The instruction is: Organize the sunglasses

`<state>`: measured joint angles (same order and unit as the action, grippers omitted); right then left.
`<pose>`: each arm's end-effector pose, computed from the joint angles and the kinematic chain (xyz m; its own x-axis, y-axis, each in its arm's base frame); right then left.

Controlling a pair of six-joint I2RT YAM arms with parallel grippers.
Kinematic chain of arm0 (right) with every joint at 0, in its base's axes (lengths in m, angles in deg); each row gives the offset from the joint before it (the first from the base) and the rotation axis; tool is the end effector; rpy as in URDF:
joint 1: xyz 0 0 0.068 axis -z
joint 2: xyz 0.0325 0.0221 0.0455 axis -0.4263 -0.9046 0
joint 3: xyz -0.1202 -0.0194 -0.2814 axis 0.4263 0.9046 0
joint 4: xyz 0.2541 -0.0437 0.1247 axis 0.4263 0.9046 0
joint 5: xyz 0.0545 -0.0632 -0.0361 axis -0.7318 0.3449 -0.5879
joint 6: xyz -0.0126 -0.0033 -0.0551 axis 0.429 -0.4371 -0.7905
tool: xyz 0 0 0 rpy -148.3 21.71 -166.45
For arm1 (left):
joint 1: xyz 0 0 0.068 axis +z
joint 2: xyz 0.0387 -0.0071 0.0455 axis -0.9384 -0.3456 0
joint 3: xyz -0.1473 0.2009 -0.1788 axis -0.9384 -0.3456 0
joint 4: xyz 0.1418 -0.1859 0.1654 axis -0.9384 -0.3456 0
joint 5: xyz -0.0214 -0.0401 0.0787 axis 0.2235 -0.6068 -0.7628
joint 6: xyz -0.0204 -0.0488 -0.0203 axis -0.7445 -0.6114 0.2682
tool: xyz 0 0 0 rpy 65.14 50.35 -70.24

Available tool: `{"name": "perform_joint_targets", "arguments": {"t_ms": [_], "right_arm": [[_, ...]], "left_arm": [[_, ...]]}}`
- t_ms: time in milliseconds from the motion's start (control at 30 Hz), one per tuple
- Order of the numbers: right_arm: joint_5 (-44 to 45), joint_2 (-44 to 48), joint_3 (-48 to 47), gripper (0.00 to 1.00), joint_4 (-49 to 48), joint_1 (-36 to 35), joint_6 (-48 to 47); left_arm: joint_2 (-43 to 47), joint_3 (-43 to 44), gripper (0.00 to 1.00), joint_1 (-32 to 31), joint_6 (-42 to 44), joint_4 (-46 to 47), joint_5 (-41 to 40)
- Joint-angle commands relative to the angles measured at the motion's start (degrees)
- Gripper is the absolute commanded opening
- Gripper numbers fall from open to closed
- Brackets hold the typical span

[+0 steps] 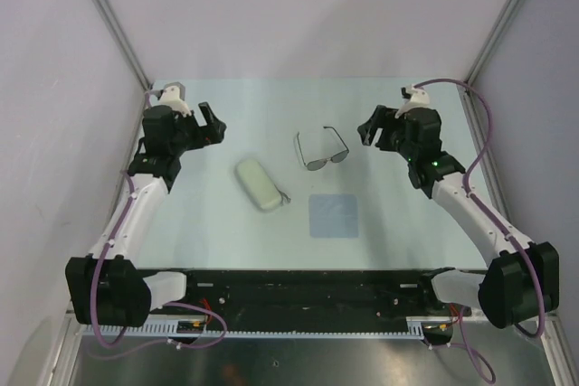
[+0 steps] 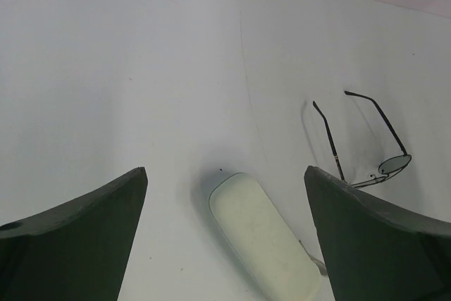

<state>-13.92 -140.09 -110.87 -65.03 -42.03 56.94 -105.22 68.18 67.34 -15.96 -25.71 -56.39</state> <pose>0.2889 0.0884 0.3459 -0.3898 0.2461 -0.8874 -0.1912 0.9210 0.3394 0.2923 -0.0188 0.3457 -0.4196 -0.2655 -0.8680 0.0708 0.9438 -0.3229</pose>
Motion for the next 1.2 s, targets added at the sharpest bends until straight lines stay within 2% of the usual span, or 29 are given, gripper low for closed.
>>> {"name": "perform_joint_targets", "arguments": {"t_ms": [0, 167, 300, 433, 700, 833, 933, 967, 1033, 1167], "right_arm": [[-2.9, -1.6, -2.0, 0.77, -2.6, -4.2, -0.8], [-1.9, -3.8, -2.0, 0.77, 0.4, -11.1, -2.7], [3.7, -6.7, -1.9, 0.74, 1.7, -19.7, -6.3], [3.9, -10.5, -1.9, 0.71, -0.4, -27.8, -8.4], [3.4, -18.7, -2.0, 0.67, -4.9, -34.3, -7.5], [3.5, -22.2, -2.0, 0.57, -5.4, -36.1, -8.2], [3.5, -24.8, -2.0, 0.44, -5.3, -37.0, -9.0], [3.3, -25.4, -2.0, 0.42, -5.3, -37.3, -9.3], [2.7, -27.2, -1.9, 0.34, -5.9, -38.1, -10.4], [2.4, -29.3, -2.0, 0.34, -7.4, -39.3, -11.2]], "left_arm": [[1.9, 0.2, 1.00, 1.0, -2.6, 1.8, -1.7], [3.3, -3.4, 1.00, 9.5, -19.3, 1.4, 1.2], [0.4, -4.2, 1.00, 11.8, -17.3, 2.0, 10.4], [-1.4, -7.6, 1.00, 11.8, -16.9, 1.6, 12.9], [-4.3, -15.5, 1.00, 9.1, -21.2, 1.7, 17.4], [-8.0, -15.8, 1.00, 5.0, -21.4, 1.8, 18.6], [-9.7, -15.4, 1.00, 3.0, -21.7, 2.1, 18.1], [-10.0, -15.4, 1.00, 0.5, -21.8, 2.2, 17.6], [-10.7, -15.3, 1.00, -0.1, -22.4, 2.2, 16.8], [-12.8, -16.1, 1.00, -0.7, -24.1, 2.2, 15.3]]}}
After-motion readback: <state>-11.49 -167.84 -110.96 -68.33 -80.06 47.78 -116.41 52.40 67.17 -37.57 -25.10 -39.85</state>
